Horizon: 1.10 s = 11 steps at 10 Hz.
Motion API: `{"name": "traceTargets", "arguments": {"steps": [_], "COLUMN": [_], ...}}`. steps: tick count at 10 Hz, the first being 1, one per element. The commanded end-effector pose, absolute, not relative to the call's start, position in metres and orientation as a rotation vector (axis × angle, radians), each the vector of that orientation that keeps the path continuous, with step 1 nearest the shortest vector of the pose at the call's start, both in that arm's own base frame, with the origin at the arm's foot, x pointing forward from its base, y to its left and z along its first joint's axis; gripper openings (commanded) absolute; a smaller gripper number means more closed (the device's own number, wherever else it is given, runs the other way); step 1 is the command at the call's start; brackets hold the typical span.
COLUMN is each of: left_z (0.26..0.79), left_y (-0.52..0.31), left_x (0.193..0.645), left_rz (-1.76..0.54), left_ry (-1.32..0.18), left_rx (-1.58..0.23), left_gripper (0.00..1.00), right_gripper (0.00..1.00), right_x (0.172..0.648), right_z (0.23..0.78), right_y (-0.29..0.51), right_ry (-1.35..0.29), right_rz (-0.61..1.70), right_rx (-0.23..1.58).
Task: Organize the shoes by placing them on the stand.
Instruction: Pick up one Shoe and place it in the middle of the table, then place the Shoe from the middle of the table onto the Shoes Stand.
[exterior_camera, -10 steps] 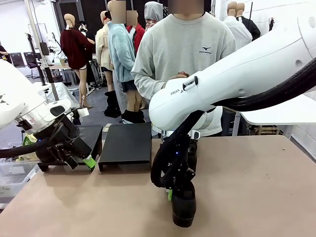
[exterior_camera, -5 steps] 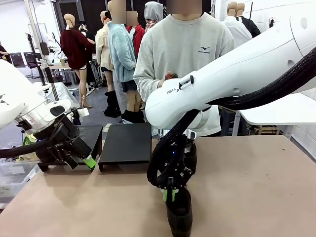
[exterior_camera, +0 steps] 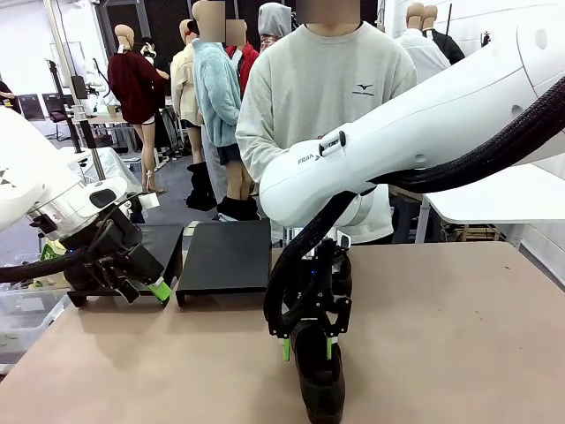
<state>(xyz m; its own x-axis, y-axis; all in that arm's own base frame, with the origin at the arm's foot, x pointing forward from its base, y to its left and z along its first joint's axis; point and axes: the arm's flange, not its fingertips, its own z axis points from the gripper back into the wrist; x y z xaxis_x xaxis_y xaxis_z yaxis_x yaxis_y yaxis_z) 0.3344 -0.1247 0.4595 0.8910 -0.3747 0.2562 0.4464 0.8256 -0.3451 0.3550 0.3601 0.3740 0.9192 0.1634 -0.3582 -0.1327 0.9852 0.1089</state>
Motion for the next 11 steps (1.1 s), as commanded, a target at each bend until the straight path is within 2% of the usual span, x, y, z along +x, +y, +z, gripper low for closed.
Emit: {"name": "traceTargets", "arguments": {"steps": [1,3,4,5,11], "left_z": [0.4593,0.4593,0.4593,0.4593,0.4593], "left_y": [-0.1235,-0.1235,-0.1235,-0.1235,-0.1235], "left_x": [0.3331,0.3331,0.3331,0.3331,0.3331], "left_rz": [-0.431,-0.431,-0.431,-0.431,-0.431], "left_ry": [-0.174,-0.174,-0.174,-0.174,-0.174], "left_rx": [-0.418,-0.418,-0.418,-0.418,-0.418], "left_gripper": [1.0,1.0,1.0,1.0,1.0], "right_gripper": [1.0,1.0,1.0,1.0,1.0], "right_x": [0.3564,0.3559,0.3553,0.3541,0.3541], "right_z": [0.3776,0.3793,0.3827,0.3789,0.3789], "right_y": [0.362,0.3638,0.3633,0.3639,0.3639], "right_ry": [0.367,0.371,0.38,0.369,0.369], "right_rz": [0.201,0.231,0.341,0.199,0.199], "right_rx": [0.064,0.065,0.07,0.084,0.084]}}
